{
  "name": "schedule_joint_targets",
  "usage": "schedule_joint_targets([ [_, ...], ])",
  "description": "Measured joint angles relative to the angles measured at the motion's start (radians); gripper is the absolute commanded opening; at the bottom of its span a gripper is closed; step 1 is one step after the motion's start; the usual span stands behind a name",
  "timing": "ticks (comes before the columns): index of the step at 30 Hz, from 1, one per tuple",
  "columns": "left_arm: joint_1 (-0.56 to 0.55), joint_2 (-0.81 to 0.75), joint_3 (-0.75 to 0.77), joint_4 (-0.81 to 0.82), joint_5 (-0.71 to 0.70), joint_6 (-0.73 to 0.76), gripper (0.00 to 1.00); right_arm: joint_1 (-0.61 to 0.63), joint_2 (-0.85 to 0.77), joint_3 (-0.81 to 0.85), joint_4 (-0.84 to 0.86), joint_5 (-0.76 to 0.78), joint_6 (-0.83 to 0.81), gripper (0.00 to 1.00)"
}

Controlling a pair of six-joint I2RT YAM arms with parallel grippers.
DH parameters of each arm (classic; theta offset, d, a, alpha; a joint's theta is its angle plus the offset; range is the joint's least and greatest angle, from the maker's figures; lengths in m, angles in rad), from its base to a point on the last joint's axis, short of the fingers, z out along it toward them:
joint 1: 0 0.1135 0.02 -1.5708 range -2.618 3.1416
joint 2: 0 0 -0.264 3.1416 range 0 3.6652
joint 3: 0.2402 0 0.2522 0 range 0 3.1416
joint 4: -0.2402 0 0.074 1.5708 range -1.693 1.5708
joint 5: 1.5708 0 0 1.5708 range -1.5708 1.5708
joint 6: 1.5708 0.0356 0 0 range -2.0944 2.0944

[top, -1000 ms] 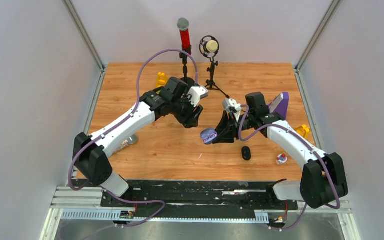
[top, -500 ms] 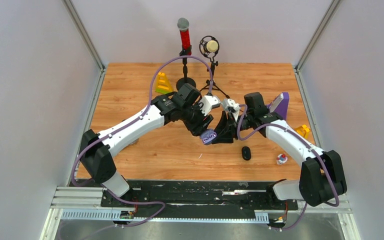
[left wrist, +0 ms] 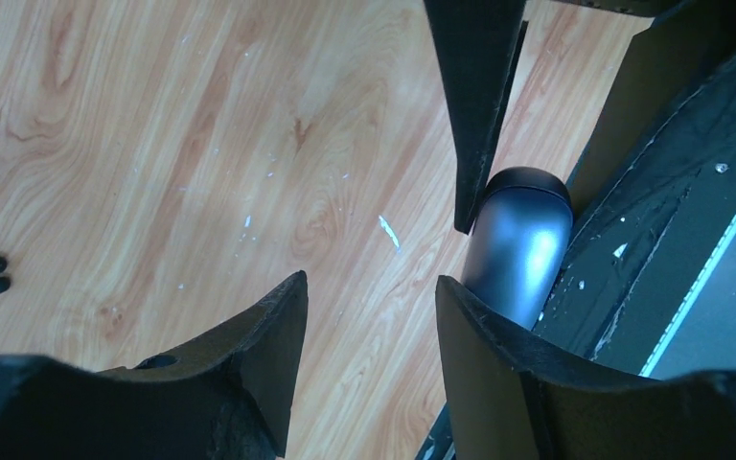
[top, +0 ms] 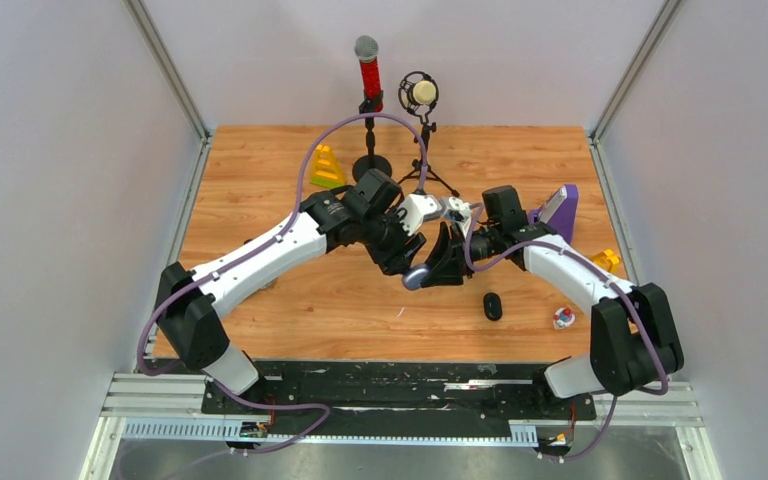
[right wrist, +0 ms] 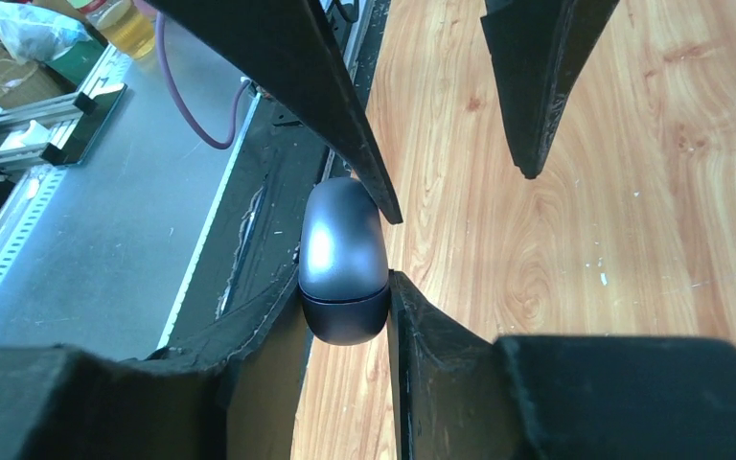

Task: Insert the wireless bluetooth earbuds into the charging case
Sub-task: Close the charging case, then place the charging case at the center of the board.

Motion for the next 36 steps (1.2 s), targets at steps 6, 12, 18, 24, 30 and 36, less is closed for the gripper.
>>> schedule_joint_targets([
  [6, 0.000, -0.005, 0.000, 0.003, 0.002, 0.010, 0.61, 0.003, 0.015, 0.000, 0.003, 0.007, 0.028, 0.00],
  [12, 0.060, -0.032, 0.000, 0.014, -0.033, 0.004, 0.99, -0.036, 0.021, 0.003, 0.007, 0.021, 0.064, 0.00],
  [18, 0.206, -0.169, -0.045, 0.058, -0.056, -0.012, 1.00, -0.137, 0.149, 0.069, 0.024, 0.063, 0.174, 0.00],
  [24, 0.279, -0.282, -0.062, 0.076, -0.068, -0.008, 1.00, -0.199, 0.311, 0.169, 0.017, 0.172, 0.307, 0.00],
  [30, 0.409, -0.328, -0.093, 0.073, -0.072, 0.017, 1.00, -0.224, 0.404, 0.243, -0.007, 0.296, 0.431, 0.00],
  [36, 0.489, -0.373, -0.167, 0.056, -0.072, 0.048, 1.00, -0.225, 0.471, 0.317, -0.011, 0.424, 0.552, 0.00],
])
